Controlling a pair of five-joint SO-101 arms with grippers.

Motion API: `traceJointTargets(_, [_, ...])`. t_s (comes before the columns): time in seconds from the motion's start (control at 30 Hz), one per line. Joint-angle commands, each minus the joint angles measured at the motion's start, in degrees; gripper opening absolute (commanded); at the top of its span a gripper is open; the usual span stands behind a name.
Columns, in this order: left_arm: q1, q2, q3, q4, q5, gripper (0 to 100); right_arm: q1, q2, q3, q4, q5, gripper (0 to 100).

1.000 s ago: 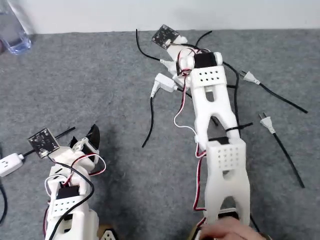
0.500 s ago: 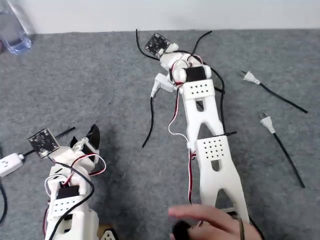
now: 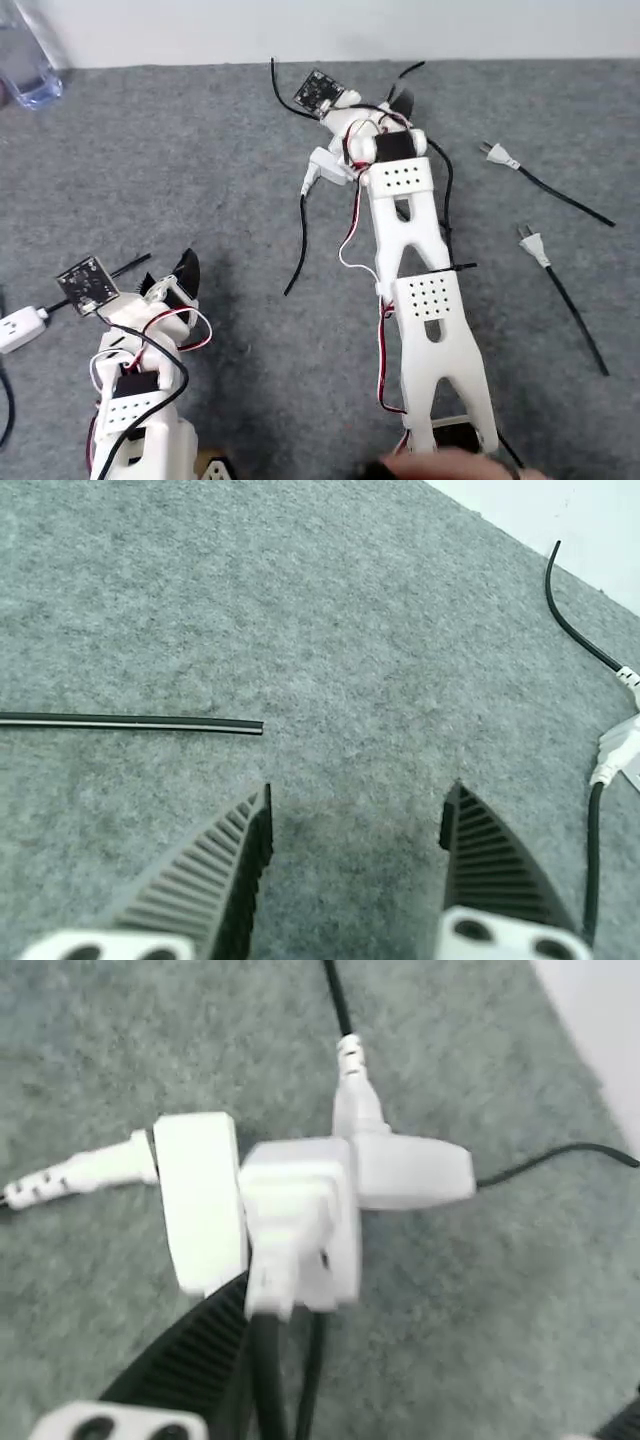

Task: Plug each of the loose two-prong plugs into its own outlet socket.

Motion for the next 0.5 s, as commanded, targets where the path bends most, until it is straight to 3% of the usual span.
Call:
traceJointTargets(0.0, [0.0, -0.62, -0.4, -0.35, -0.62, 26, 0.92, -9.8, -3.87, 7.52, 0.53, 50.5])
traceJointTargets(0.2, [0.0, -0.62, -0.4, -0.35, -0.62, 26, 0.48, -20.0, -3.78, 24.13, 0.62, 50.5])
traceJointTargets(0.47, [-0.18, -0.62, -0.4, -0.35, -0.7, 26, 1.98, -27.03, 8.0, 24.57, -5.01, 50.4])
